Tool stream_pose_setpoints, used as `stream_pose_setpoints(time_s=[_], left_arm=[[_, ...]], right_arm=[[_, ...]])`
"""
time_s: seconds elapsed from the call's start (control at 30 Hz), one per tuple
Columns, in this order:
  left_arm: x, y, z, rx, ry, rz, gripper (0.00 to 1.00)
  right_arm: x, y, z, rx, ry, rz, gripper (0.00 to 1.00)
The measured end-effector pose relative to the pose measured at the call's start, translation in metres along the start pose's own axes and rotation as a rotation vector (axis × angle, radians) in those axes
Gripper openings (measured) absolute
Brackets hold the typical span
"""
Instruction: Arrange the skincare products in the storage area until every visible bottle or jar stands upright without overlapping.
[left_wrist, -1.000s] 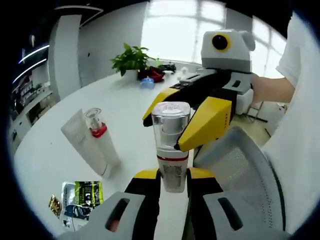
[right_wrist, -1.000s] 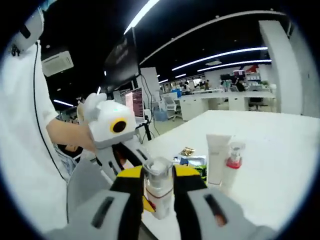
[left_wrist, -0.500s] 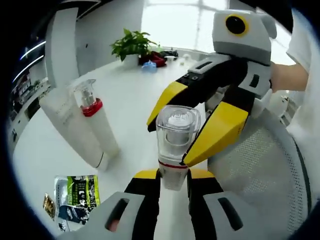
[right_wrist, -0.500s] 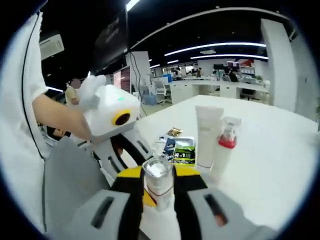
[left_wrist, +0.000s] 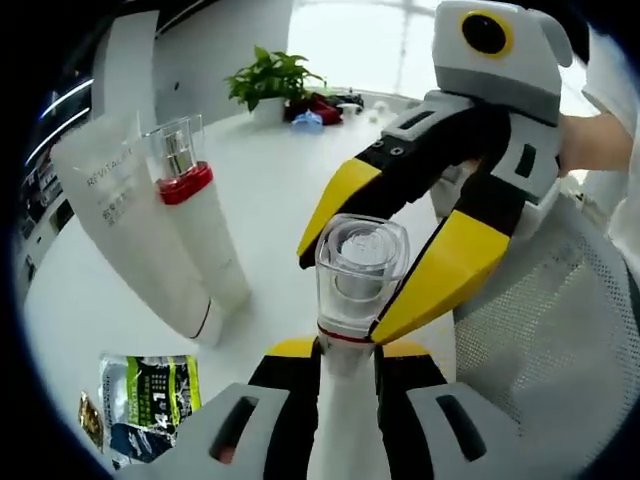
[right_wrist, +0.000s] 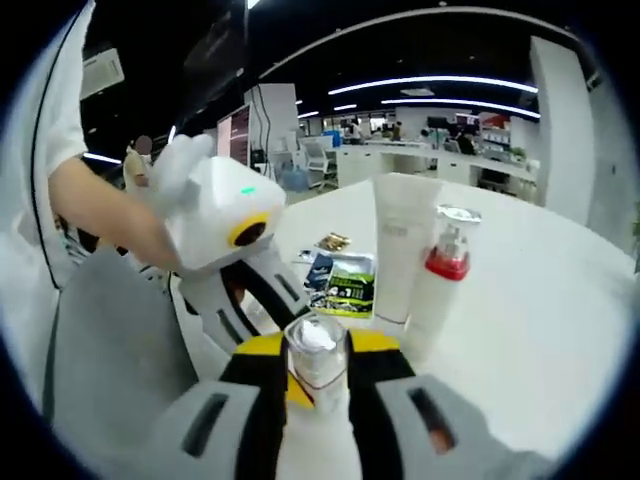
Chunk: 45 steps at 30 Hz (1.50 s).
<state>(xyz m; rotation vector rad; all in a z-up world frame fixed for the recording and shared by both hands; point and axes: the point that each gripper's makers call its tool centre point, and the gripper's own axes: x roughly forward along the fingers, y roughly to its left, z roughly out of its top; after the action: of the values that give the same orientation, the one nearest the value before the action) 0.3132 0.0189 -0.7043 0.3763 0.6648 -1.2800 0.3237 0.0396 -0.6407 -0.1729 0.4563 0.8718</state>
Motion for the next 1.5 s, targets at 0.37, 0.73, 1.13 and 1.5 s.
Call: stream_pose_setpoints(time_s=[0.37, 0.73, 1.13, 1.5], left_arm=[[0.01, 0.017, 0.003, 0.011, -0.007, 0.002, 0.18], [0.022, 0.032, 0.014, 0.04, 0.005, -0.01, 0.18], [0.03, 0.044, 0.02, 0.034, 0.024, -0.003, 0.18], [0.033, 0.049, 0.021, 0.03, 0.027, 0.008, 0.18]], right_arm=[[0.006, -0.016, -0.002, -0.009, 0.008, -0.032, 0.22], [0.008, -0.038, 0.001, -0.011, -0.006, -0.068, 0.22], [0.012, -0.056, 0.004, -0.024, -0.009, -0.077, 0.22], [0.013, -0.062, 0.005, -0.027, -0.015, -0.083, 0.22]])
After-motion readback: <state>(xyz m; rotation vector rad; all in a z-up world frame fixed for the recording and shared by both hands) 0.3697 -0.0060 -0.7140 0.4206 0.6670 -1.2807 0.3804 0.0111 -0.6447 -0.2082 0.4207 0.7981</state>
